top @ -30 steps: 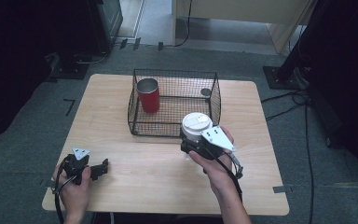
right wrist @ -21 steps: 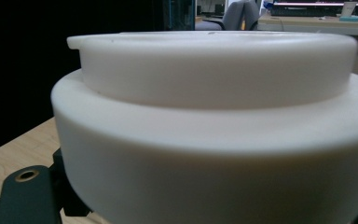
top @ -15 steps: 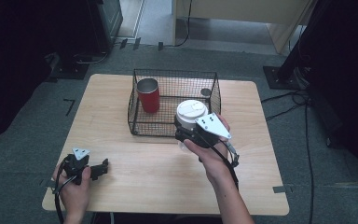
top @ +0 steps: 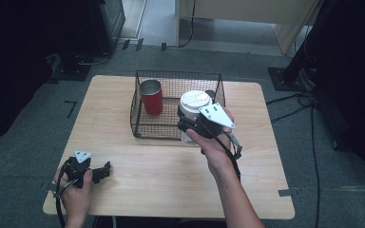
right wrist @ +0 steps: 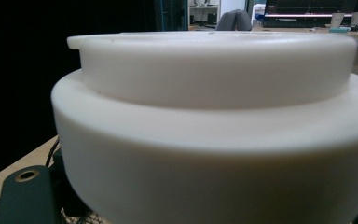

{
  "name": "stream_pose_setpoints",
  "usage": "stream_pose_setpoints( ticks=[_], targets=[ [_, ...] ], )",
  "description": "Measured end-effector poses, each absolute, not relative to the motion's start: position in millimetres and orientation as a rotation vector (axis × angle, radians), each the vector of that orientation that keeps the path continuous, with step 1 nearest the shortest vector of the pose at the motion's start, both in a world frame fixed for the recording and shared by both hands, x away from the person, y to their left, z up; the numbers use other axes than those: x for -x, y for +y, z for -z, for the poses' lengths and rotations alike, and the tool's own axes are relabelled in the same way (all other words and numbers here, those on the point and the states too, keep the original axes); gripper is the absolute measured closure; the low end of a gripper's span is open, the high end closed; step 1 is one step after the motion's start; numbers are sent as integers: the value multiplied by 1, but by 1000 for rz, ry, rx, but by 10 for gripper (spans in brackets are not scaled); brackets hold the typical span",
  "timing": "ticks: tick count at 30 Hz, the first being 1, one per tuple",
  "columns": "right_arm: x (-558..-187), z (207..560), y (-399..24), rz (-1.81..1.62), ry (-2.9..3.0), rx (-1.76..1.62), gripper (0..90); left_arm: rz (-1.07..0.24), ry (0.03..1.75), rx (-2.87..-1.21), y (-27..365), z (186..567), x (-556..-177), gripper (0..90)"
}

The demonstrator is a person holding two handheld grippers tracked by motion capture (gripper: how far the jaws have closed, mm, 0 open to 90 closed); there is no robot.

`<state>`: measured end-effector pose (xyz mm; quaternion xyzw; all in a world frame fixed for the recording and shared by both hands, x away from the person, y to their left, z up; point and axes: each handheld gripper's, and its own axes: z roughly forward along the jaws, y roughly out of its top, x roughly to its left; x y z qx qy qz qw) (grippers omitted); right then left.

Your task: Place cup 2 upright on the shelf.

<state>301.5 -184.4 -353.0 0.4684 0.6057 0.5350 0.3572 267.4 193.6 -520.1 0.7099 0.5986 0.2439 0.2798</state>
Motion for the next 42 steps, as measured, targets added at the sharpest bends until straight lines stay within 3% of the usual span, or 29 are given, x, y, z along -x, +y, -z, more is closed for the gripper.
stream_pose_setpoints(
  ticks=[22,42],
  targets=[
    [-347,335,-175,-1361,1506,-1198,159,-654,1605,-1903,194,520,-267,0],
    [-401,378,-172,-1327,1441,-1231,159,-654,1604,-1905,194,520,-267,0]
  ],
)
